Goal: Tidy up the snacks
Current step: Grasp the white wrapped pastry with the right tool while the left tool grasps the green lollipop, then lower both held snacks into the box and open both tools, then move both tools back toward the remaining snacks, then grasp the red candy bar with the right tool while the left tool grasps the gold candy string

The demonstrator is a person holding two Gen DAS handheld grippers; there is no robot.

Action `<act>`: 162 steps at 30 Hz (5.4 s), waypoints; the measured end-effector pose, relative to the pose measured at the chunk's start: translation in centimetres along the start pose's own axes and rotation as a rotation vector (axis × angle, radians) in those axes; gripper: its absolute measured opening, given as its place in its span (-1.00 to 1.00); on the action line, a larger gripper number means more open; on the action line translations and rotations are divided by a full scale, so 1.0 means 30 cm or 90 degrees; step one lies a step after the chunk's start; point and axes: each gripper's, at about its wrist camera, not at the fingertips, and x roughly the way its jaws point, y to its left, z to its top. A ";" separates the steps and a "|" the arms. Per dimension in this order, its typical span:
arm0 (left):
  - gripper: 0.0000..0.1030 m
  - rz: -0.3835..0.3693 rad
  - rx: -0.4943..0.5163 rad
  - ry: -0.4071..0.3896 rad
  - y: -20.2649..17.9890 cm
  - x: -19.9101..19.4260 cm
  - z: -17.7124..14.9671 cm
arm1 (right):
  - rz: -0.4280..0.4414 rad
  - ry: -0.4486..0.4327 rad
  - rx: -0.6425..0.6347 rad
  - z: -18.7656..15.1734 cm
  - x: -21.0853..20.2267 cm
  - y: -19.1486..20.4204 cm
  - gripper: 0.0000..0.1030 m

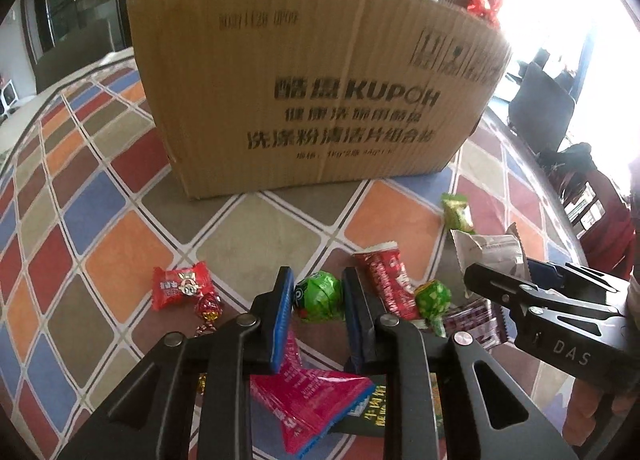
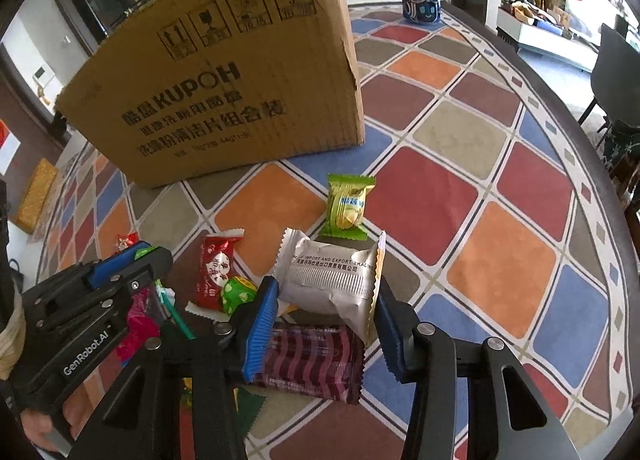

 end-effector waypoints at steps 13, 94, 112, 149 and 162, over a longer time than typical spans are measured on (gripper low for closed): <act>-0.52 0.008 0.021 -0.091 -0.036 -0.183 0.054 | 0.016 -0.090 -0.034 0.035 -0.167 0.038 -0.07; 0.11 0.151 0.008 -0.152 0.118 -0.341 0.307 | 0.034 -0.134 -0.160 0.360 -0.260 0.270 0.17; 0.11 0.116 -0.030 -0.091 0.147 -0.293 0.108 | 0.046 -0.051 -0.158 0.193 -0.163 0.276 0.17; -0.33 0.076 -0.076 0.080 0.203 -0.015 -0.081 | 0.036 0.091 -0.154 0.057 0.125 0.268 -0.01; -0.62 0.058 -0.080 0.099 0.204 0.024 -0.079 | 0.036 0.098 -0.154 0.067 0.190 0.309 -0.33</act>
